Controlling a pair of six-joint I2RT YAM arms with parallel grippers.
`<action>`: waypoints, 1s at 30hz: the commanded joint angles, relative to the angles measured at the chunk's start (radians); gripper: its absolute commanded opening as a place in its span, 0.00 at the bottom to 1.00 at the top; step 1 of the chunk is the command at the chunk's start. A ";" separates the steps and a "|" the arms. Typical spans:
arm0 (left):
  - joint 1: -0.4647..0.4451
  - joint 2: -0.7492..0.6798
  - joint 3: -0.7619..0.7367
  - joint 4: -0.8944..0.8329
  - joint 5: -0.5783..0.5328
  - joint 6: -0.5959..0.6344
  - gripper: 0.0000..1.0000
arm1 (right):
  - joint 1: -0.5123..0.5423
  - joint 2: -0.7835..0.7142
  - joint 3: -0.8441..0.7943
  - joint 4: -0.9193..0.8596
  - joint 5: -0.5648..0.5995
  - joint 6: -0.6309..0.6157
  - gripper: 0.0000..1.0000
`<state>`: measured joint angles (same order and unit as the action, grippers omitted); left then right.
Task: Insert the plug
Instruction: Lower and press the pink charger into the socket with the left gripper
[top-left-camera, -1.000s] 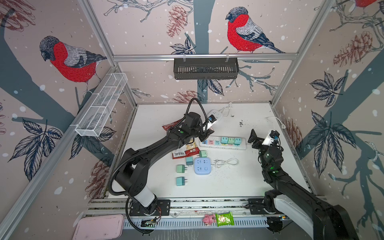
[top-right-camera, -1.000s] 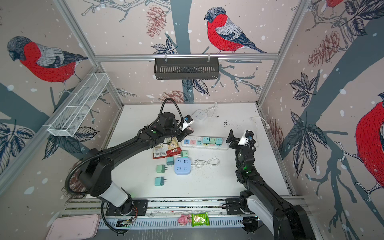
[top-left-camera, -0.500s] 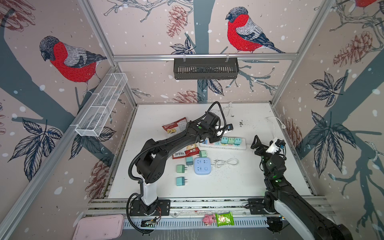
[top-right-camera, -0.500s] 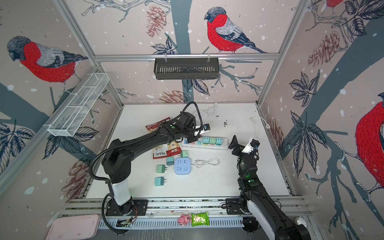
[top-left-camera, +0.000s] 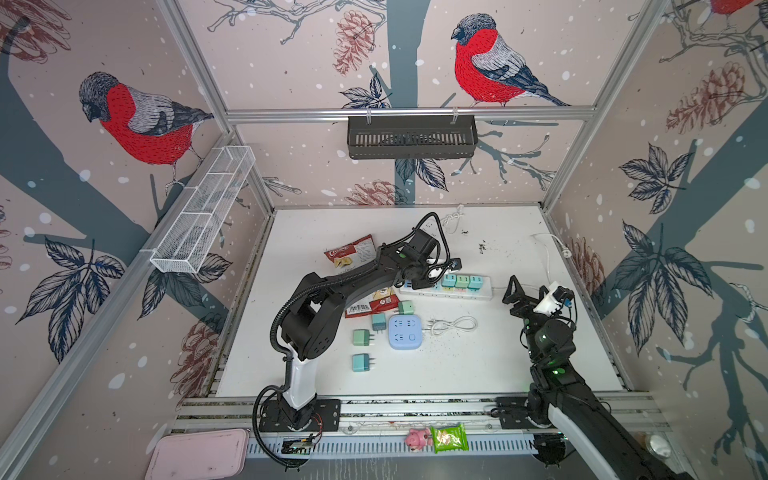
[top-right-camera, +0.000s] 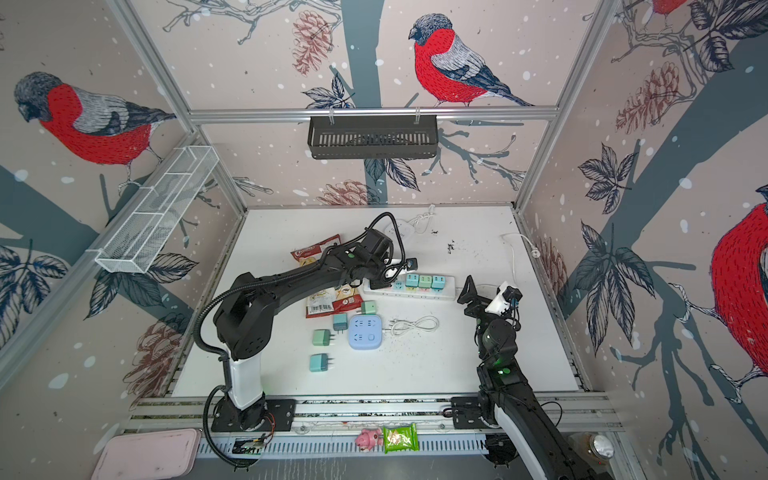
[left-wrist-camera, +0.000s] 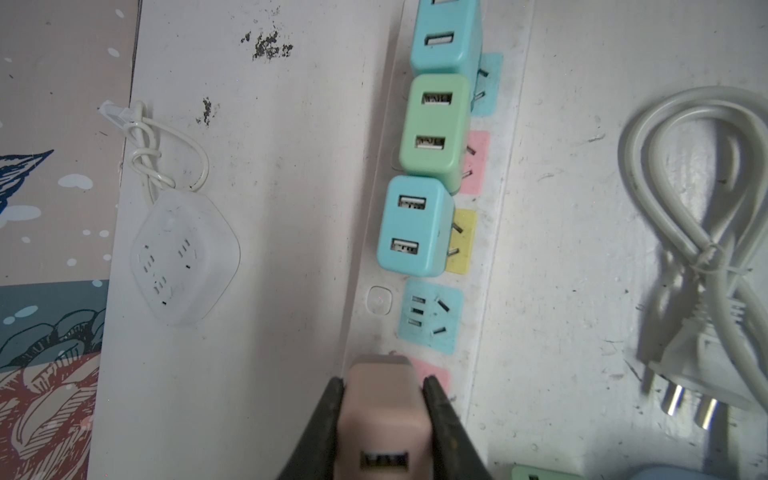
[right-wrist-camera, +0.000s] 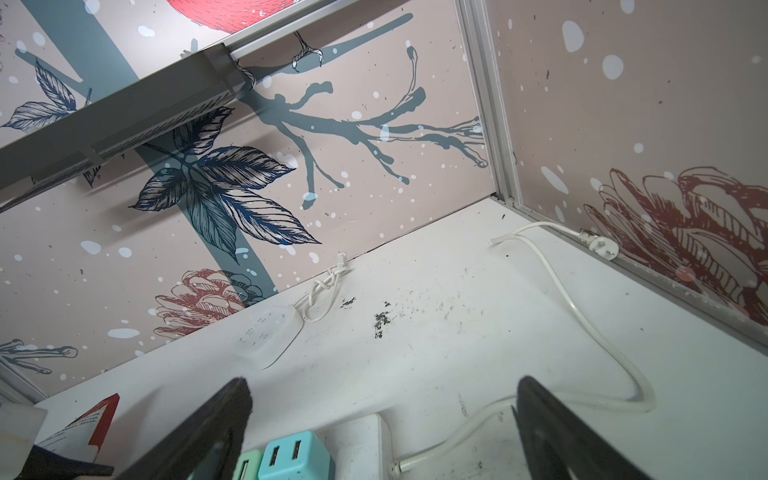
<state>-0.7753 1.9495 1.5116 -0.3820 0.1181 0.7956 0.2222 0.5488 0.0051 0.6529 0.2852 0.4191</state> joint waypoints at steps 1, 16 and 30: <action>0.002 0.011 0.018 -0.026 0.068 0.051 0.00 | 0.003 0.004 -0.004 0.027 -0.022 -0.002 1.00; 0.033 0.166 0.202 -0.196 0.175 0.090 0.00 | 0.003 -0.027 -0.016 0.027 -0.029 -0.004 1.00; 0.036 0.202 0.247 -0.224 0.223 0.085 0.00 | 0.005 -0.025 -0.017 0.031 -0.037 -0.007 1.00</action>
<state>-0.7422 2.1384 1.7420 -0.5865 0.3141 0.8707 0.2264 0.5243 0.0051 0.6563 0.2543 0.4156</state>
